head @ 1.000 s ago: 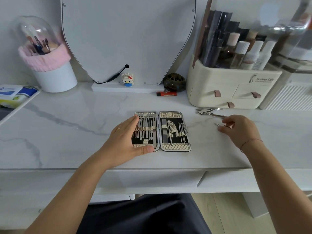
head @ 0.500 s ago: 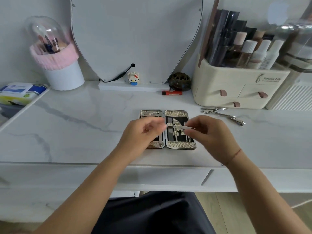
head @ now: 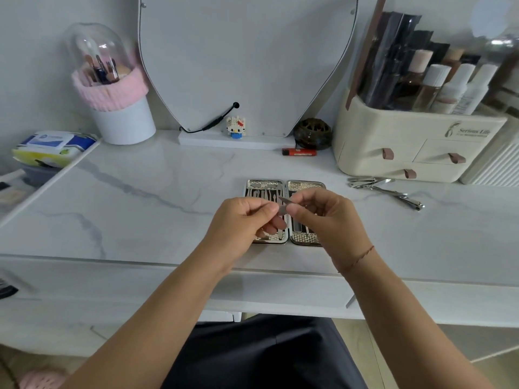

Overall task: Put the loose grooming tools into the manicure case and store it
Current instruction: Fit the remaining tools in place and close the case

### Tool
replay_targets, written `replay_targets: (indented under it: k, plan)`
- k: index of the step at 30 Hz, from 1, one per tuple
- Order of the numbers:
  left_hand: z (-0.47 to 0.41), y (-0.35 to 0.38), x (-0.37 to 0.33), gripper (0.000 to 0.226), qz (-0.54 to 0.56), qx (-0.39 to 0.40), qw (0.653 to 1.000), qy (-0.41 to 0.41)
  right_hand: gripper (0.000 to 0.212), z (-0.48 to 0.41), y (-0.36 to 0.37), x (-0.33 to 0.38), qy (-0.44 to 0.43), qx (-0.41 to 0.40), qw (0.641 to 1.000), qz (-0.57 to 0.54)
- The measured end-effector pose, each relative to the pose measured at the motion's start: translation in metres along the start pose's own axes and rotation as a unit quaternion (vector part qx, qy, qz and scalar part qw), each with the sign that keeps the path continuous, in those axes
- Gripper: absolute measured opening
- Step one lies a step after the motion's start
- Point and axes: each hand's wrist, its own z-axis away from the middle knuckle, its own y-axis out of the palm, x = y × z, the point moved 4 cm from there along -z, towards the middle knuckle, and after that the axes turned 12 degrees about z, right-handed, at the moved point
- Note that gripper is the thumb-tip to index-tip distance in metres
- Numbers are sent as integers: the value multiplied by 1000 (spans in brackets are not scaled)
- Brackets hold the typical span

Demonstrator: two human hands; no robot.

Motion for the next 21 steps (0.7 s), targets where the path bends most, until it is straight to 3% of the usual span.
replay_targets:
  k: [4, 6, 10, 14, 18, 21]
  plan:
    - [-3, -8, 0, 21, 16, -27, 999, -35, 7, -1, 2, 3, -9, 57, 996, -64]
    - [-5, -12, 0, 21, 31, -39, 997, -54, 9, -3, 3, 4, -26, 64, 997, -44]
    - [-6, -17, 5, 22, 45, -62, 993, -93, 19, -5, 4, 9, -92, 15, 992, 84]
    - [-8, -24, 10, 22, 87, -89, 985, -123, 14, 0, 7, 9, -128, -37, 985, 112]
    - [-9, -28, 10, 22, 62, -67, 990, -106, 11, 3, 10, 5, -75, -40, 996, 25]
    - [-9, -30, 11, 18, -6, -29, 998, -50, 11, 2, 8, 4, -60, -36, 998, 6]
